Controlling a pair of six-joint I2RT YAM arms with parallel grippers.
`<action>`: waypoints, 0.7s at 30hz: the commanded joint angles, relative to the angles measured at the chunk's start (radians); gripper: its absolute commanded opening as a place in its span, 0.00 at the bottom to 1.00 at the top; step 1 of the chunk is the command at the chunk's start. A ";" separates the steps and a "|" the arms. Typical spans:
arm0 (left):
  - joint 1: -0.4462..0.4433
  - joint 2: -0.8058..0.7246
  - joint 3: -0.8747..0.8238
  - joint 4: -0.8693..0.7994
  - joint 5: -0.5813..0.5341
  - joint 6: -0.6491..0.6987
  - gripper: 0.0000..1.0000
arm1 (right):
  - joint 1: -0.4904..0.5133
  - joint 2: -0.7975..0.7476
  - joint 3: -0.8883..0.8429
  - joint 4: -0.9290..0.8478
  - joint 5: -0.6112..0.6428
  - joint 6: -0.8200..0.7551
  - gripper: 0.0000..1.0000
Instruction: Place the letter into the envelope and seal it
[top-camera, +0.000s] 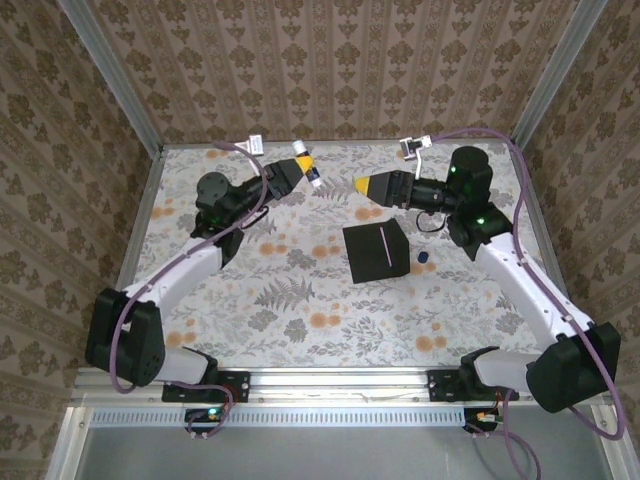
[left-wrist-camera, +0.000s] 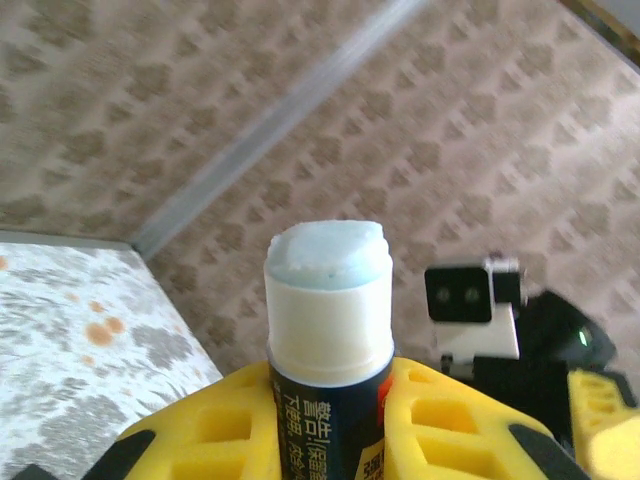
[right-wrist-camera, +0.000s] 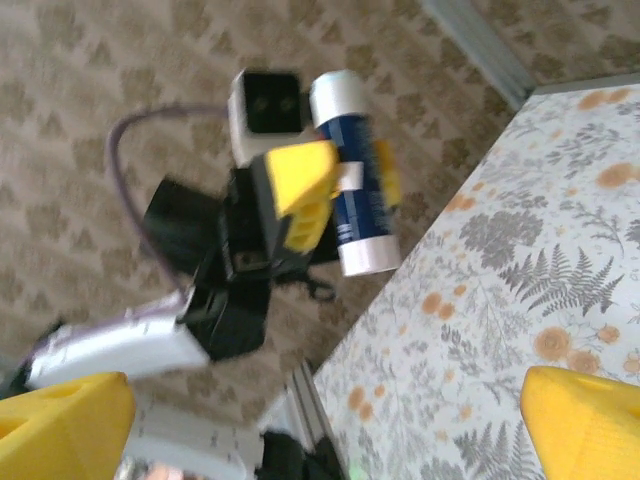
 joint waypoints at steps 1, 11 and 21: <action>-0.010 -0.075 -0.051 -0.027 -0.253 0.055 0.00 | 0.011 0.021 -0.087 0.225 0.208 0.191 0.99; -0.142 -0.048 -0.179 0.212 -0.528 0.065 0.00 | 0.158 0.111 -0.186 0.474 0.536 0.334 0.94; -0.159 0.034 -0.197 0.305 -0.610 -0.079 0.00 | 0.215 0.252 -0.155 0.630 0.535 0.380 0.94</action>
